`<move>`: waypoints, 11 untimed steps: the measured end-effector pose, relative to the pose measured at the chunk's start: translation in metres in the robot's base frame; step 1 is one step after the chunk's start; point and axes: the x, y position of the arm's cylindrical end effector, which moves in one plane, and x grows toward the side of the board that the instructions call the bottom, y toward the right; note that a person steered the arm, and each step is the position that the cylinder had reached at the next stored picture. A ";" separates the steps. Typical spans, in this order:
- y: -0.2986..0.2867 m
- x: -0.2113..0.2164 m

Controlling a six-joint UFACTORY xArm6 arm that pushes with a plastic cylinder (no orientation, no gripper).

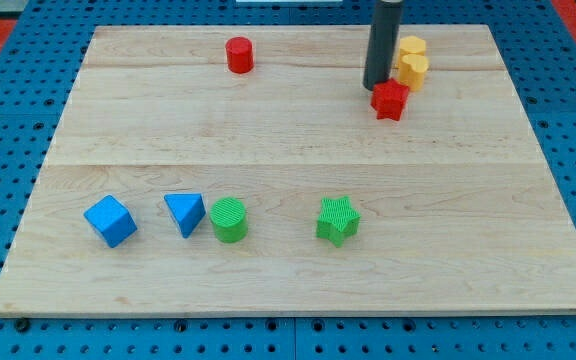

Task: Place the red star below the yellow heart

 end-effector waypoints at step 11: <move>0.086 0.077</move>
